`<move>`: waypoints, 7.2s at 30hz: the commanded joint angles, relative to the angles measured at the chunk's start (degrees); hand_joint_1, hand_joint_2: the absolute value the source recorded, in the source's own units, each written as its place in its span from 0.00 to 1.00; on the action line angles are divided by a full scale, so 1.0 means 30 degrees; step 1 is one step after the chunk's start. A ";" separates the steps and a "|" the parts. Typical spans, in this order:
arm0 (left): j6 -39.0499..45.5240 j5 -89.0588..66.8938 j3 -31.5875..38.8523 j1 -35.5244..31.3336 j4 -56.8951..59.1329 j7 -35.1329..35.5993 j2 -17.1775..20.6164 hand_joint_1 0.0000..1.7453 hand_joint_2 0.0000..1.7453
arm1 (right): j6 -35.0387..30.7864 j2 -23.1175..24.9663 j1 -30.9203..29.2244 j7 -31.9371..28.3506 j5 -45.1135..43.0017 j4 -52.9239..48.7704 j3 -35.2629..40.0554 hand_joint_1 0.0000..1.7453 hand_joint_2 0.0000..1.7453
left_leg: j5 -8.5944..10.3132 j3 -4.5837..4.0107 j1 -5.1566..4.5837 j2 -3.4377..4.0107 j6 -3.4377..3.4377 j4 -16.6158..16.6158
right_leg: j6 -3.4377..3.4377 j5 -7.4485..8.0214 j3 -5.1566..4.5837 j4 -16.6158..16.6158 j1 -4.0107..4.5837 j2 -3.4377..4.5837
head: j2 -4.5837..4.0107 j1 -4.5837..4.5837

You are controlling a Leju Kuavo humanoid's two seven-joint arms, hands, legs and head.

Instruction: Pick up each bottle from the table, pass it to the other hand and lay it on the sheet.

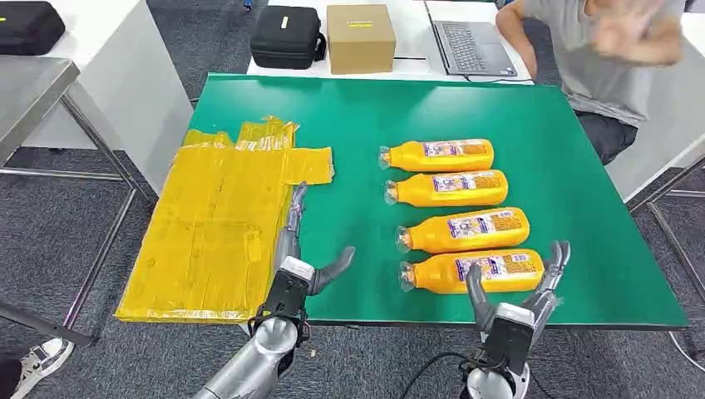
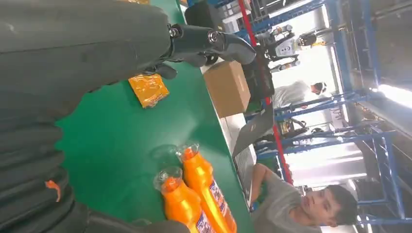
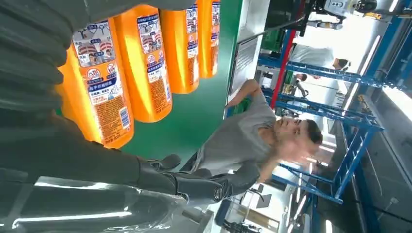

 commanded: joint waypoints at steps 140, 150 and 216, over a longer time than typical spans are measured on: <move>-0.1624 0.1604 -0.1899 -0.2566 0.1321 0.0043 0.0325 0.00 1.00 | 0.3068 -0.6266 -0.9888 0.2786 1.9254 2.1486 -0.2981 1.00 1.00 | 0.0052 0.0079 -0.0066 0.0020 0.0036 -0.0002 | -0.0013 0.0033 0.0062 0.0003 -0.0050 -0.0038 | 0.0000 -0.0015; -0.1609 0.1567 -0.1864 -0.2459 0.1112 0.0043 0.0507 0.00 1.00 | 0.4197 -0.6351 -0.9965 0.3266 1.9208 2.1518 -0.2226 1.00 1.00 | 0.0064 0.0169 -0.0056 0.0013 0.0028 -0.0016 | -0.0018 0.0036 0.0144 -0.0013 -0.0038 -0.0048 | 0.0000 -0.0007; -0.1324 0.1747 -0.1835 -0.2134 0.0497 0.0043 0.0682 0.00 1.00 | 0.1744 -0.7848 -1.0772 0.1207 0.5955 1.9660 0.6056 0.00 1.00 | 0.0065 0.0028 -0.0094 0.0033 0.0048 -0.0003 | 0.0000 0.0022 0.0023 0.0020 -0.0078 -0.0023 | -0.0001 -0.0014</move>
